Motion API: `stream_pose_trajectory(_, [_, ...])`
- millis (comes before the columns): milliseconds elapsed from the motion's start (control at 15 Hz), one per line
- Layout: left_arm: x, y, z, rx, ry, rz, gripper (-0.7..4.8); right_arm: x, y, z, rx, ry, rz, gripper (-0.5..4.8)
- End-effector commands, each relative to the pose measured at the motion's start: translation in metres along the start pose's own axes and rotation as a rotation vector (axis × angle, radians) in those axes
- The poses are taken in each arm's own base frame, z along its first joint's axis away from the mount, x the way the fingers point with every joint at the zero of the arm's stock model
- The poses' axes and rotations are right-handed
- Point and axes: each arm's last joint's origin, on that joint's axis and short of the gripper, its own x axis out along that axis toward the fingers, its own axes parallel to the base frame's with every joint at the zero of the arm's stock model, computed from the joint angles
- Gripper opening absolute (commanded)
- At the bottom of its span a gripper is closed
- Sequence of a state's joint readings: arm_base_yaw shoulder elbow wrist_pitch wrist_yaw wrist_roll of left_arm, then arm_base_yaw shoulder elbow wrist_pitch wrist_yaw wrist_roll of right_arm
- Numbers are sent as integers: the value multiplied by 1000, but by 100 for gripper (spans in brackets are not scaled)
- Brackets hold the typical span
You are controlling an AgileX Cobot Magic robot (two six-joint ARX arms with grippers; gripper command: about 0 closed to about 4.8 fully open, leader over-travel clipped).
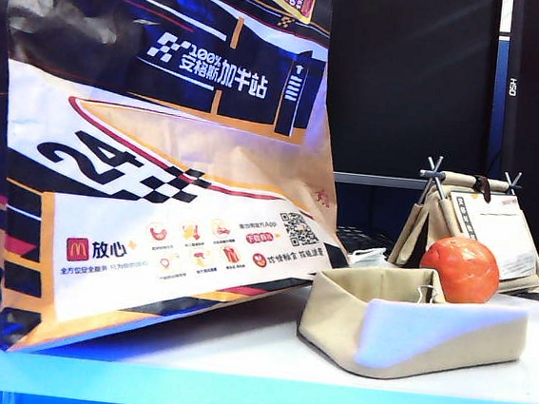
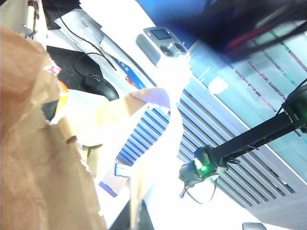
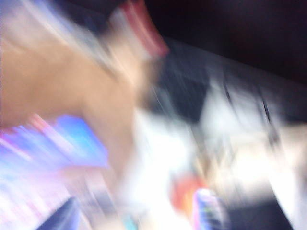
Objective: Open the paper bag and put two oranges into the paper bag.
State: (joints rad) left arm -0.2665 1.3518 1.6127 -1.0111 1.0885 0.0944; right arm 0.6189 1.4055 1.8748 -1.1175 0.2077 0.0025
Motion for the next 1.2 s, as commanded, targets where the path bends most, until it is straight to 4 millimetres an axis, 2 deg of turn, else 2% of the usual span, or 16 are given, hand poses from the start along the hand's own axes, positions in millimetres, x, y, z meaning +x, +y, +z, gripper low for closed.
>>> stream_pose_trajectory(67, [-1,-2,-1,12,4,-4,-5,48,7,-28,53,111,-78,324])
stream_pose_trajectory(200, [-1,-2,-4,16,28,27,-5,81,-3,-60,49,247,-195,324])
stream_pose_trajectory(266, [-2,0,-6,18,48,79,-5,99,-18,-81,79,323,-246,324])
stream_pose_trajectory(333, [-2,0,-7,16,57,99,-5,111,-30,-94,122,338,-256,324])
stream_pose_trajectory(400, [-2,0,-8,15,60,102,-5,122,-49,-107,220,319,-176,323])
stream_pose_trajectory(533, [-2,0,-7,18,59,102,-5,131,-77,-118,402,254,-21,323])
stream_pose_trajectory(666, [-2,0,-7,21,57,103,-5,136,-92,-124,479,211,64,324])
stream_pose_trajectory(932, [-1,1,-6,30,52,105,-5,163,-100,-154,530,291,62,349])
stream_pose_trajectory(1065, [-2,2,-6,29,59,144,-5,183,-101,-163,527,269,59,348])
stream_pose_trajectory(1132, [-2,2,-6,30,59,144,-5,186,-102,-163,525,262,60,349])
stream_pose_trajectory(1199, [-2,2,-6,30,60,148,-5,199,-104,-167,525,262,62,351])
